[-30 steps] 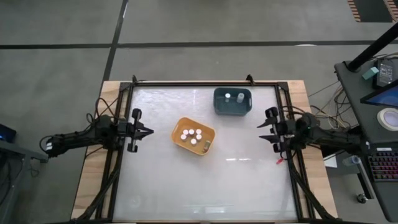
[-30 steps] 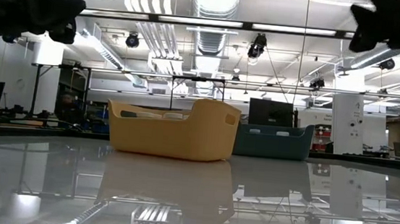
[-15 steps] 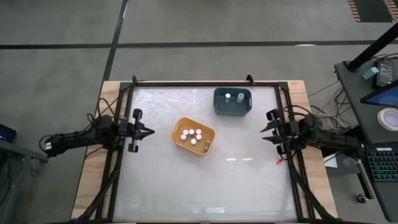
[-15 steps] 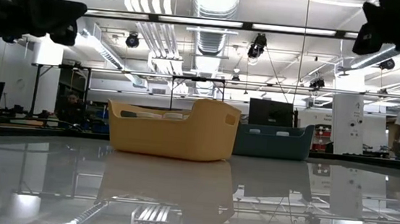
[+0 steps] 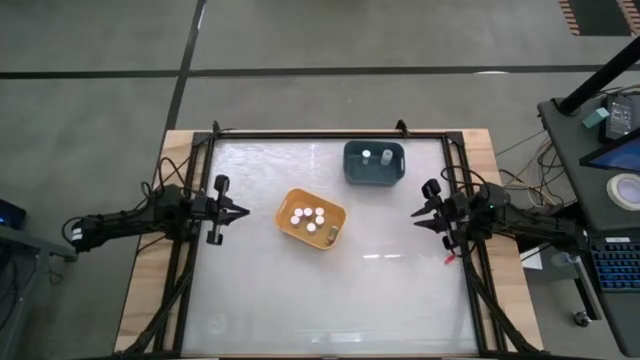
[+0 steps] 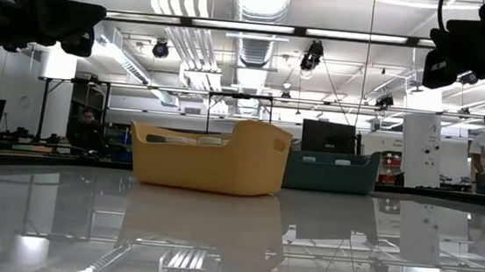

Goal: Pick and place medicine bottles into bin by pill shape (circle, oval)
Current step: Return to Home Position

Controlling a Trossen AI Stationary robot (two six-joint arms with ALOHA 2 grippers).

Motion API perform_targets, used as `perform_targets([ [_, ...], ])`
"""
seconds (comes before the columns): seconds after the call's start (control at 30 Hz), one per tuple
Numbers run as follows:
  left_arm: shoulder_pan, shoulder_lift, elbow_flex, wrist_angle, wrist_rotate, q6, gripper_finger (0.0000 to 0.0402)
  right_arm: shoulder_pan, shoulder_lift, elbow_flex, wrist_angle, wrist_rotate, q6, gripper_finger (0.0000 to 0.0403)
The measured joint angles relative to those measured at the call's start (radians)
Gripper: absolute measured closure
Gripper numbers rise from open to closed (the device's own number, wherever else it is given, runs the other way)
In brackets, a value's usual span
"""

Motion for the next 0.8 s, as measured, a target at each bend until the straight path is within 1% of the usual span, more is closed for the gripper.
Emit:
perform_targets([
  [0.23,0.000,0.000,0.000,0.000,0.000,0.000,0.0402,0.000,0.000,0.000,0.000,0.000,0.000,0.0306],
  [0.57,0.000,0.000,0.000,0.000,0.000,0.000,0.0401,0.000,0.000,-0.001,0.000,0.001,0.000,0.0318],
  [0.8,0.000,0.000,0.000,0.000,0.000,0.000,0.0401,0.000,0.000,-0.002,0.000,0.001,-0.001,0.0312],
])
